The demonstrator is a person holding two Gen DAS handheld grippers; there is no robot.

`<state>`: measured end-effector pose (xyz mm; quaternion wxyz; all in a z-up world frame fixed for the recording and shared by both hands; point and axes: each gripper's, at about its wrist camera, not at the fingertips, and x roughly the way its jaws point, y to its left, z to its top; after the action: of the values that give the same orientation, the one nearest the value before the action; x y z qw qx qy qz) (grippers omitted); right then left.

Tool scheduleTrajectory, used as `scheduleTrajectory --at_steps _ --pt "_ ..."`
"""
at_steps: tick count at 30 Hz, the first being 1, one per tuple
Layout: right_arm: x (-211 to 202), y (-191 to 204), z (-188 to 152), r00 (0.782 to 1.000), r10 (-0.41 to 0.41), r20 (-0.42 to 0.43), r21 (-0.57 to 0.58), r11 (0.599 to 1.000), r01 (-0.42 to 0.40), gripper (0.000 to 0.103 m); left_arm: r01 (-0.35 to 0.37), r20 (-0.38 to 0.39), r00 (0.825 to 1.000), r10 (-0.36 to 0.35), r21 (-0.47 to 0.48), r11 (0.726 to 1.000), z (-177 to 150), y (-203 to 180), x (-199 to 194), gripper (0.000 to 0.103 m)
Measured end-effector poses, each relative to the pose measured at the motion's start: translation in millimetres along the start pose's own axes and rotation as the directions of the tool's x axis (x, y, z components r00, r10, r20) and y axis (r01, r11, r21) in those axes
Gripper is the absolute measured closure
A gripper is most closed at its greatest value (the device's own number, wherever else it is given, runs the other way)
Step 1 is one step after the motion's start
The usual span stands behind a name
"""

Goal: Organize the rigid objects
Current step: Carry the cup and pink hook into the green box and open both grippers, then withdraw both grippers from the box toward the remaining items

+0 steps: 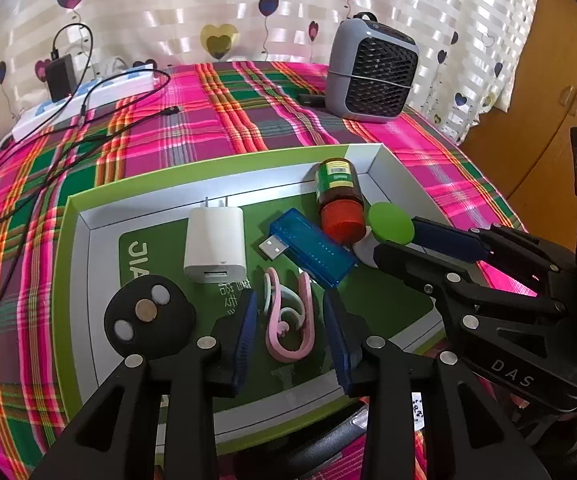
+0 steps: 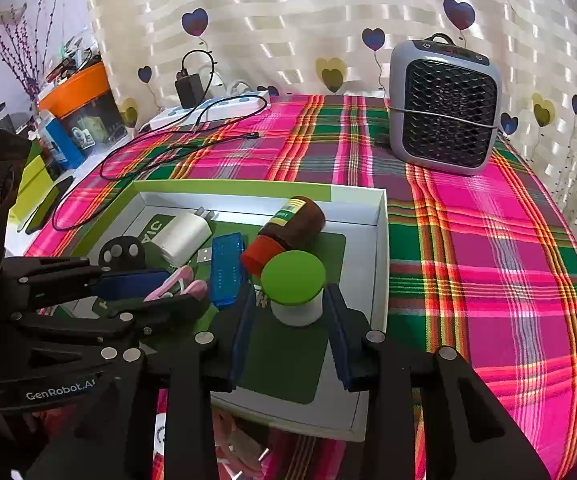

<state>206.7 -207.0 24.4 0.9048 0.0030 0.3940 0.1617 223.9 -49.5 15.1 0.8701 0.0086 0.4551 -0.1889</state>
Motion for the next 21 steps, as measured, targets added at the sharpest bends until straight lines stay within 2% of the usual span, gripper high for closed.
scheduleTrajectory --at_steps 21 --pt "-24 2 -14 0.999 -0.027 0.022 0.072 0.997 0.025 0.066 -0.003 0.056 0.998 0.003 0.008 1.000 -17 -4 -37 0.069"
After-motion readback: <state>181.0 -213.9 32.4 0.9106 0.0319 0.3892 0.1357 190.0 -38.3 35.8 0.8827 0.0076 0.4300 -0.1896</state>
